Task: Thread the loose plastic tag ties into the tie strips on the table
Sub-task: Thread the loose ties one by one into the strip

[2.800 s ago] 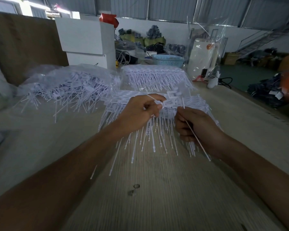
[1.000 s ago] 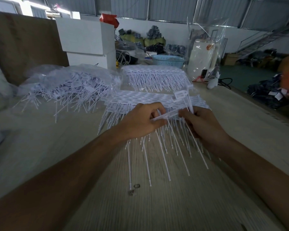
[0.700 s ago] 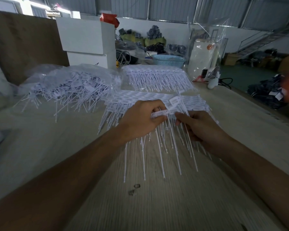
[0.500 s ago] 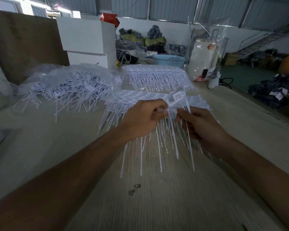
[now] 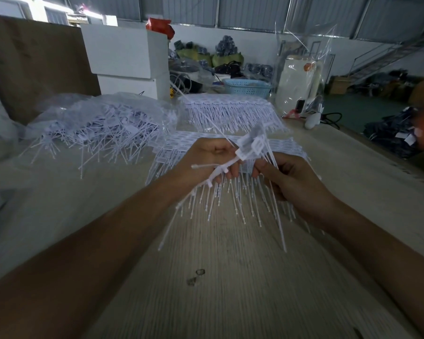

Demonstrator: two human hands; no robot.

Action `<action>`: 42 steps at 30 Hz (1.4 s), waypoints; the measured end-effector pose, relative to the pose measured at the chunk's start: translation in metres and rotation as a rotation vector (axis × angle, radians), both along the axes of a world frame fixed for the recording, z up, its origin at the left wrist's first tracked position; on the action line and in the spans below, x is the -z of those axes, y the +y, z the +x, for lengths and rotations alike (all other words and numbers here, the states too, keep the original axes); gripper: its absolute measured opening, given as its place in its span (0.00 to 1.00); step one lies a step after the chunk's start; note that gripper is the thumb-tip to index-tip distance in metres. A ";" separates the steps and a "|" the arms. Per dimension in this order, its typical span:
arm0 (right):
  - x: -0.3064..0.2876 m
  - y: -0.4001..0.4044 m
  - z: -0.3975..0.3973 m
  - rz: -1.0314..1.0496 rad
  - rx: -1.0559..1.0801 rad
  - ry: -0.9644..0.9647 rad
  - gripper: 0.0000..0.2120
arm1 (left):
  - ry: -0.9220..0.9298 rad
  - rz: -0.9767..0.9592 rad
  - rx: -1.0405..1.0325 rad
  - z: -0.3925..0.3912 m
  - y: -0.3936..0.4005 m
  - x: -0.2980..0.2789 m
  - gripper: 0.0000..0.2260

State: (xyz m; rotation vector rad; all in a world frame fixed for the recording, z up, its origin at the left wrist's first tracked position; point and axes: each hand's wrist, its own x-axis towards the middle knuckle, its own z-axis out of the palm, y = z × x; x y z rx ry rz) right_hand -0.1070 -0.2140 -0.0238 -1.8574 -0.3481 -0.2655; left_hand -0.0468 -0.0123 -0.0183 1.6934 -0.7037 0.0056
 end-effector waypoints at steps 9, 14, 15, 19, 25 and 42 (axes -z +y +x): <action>0.001 0.001 0.002 0.111 0.036 0.190 0.19 | -0.107 0.079 -0.084 -0.004 -0.004 0.000 0.06; 0.003 0.004 0.003 0.168 0.016 0.238 0.18 | -0.218 0.148 -0.134 -0.005 -0.005 0.003 0.09; 0.002 0.004 0.003 0.190 0.008 0.241 0.18 | -0.232 0.161 -0.146 -0.005 -0.005 0.004 0.09; 0.001 0.001 0.001 0.171 -0.022 0.236 0.17 | -0.279 0.156 -0.182 -0.005 -0.005 0.002 0.11; -0.002 0.001 0.003 0.184 0.077 0.226 0.15 | -0.279 0.179 -0.203 -0.004 -0.005 0.002 0.12; -0.039 -0.037 0.004 0.960 0.236 0.020 0.10 | -0.287 0.263 -0.097 -0.010 -0.012 0.006 0.12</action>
